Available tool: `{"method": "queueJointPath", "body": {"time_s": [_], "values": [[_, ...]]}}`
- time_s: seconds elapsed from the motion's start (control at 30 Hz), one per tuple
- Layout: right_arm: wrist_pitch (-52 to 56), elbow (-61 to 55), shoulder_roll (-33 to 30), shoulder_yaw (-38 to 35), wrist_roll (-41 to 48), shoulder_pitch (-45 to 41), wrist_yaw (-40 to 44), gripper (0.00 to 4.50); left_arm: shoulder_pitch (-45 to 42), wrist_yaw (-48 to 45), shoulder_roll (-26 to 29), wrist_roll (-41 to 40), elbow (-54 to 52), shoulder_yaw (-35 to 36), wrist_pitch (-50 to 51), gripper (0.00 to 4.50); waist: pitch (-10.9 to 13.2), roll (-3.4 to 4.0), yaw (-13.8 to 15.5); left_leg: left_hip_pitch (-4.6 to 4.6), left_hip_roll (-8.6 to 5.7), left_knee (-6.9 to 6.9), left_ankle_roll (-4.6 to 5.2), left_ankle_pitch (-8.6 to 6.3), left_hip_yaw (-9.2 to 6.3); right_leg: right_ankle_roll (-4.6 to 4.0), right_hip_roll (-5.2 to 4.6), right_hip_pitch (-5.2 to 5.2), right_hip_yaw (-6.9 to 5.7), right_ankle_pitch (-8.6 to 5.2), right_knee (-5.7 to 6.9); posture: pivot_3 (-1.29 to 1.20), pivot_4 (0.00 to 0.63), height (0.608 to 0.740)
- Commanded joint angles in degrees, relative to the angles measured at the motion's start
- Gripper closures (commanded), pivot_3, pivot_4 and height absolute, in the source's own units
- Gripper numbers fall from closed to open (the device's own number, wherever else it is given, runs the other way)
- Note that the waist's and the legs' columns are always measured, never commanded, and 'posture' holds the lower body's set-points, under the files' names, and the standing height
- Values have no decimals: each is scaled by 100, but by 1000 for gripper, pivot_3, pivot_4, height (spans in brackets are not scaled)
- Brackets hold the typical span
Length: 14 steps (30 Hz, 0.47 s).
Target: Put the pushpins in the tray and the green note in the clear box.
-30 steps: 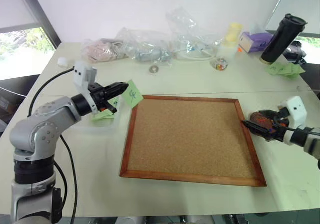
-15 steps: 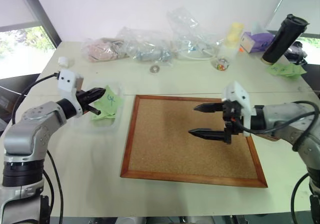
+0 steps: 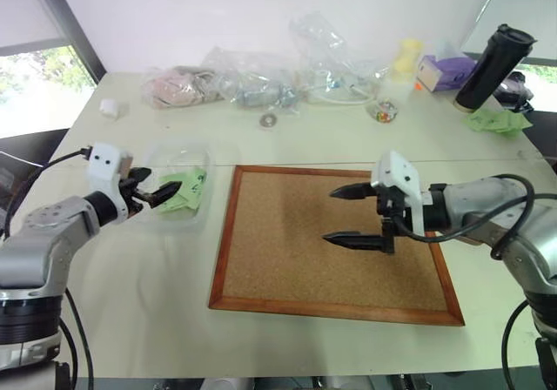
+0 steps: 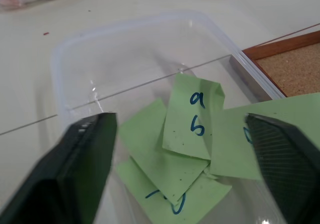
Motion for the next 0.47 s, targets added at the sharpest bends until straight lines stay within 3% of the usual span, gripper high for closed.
{"method": "queueJointPath", "body": {"time_s": [0.03,0.2,0.47], "values": [[-94,-50,-15,-98,-2,-66,67,0,-38,-195,199,-78,-101,295,-117,26,0,0,-5,0,0,0,0,0,0,0,0,0,0,0,0,0,150,740],[-163,-8,-102,-106,-126,-33,147,0,-137,-761,323,-891,-762,433,352,26,0,0,0,-1,0,0,0,0,0,0,0,0,0,0,0,0,150,740],[-242,36,-349,-378,-178,149,284,0,-113,-1348,489,-1593,-1859,-91,784,26,2,3,-10,1,1,-3,0,0,0,0,0,0,1,0,0,0,150,740]]}}
